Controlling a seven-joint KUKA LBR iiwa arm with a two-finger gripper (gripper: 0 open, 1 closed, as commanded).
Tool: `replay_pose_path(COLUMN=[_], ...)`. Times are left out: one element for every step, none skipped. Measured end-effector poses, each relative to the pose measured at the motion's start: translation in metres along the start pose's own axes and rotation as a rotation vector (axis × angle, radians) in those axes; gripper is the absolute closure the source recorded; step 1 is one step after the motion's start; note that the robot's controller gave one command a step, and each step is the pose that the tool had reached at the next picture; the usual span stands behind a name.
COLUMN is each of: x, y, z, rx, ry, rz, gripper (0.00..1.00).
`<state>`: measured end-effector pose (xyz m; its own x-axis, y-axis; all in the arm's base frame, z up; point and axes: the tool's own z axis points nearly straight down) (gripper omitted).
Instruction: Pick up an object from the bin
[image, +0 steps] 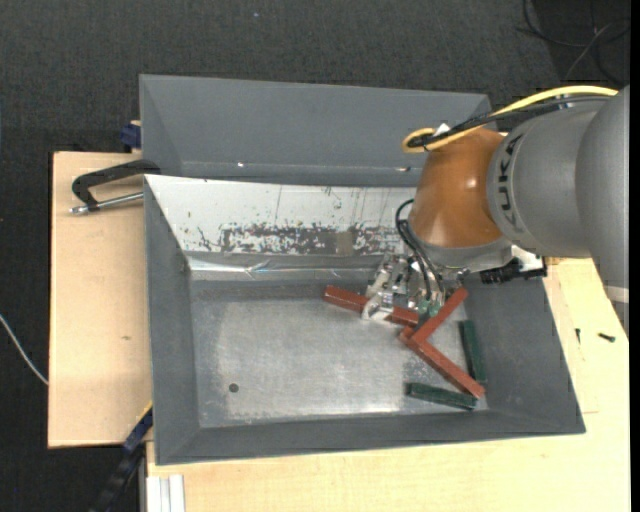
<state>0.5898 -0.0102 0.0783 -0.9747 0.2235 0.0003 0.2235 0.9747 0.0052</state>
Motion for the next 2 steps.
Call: replay_pose_path(x=[0.0, 0.006], y=[0.0, 0.001], z=[0.0, -0.05], rx=[0.0, 0.004], ry=[0.0, 0.0], rz=[0.0, 0.033], gripper=[1.0, 1.0])
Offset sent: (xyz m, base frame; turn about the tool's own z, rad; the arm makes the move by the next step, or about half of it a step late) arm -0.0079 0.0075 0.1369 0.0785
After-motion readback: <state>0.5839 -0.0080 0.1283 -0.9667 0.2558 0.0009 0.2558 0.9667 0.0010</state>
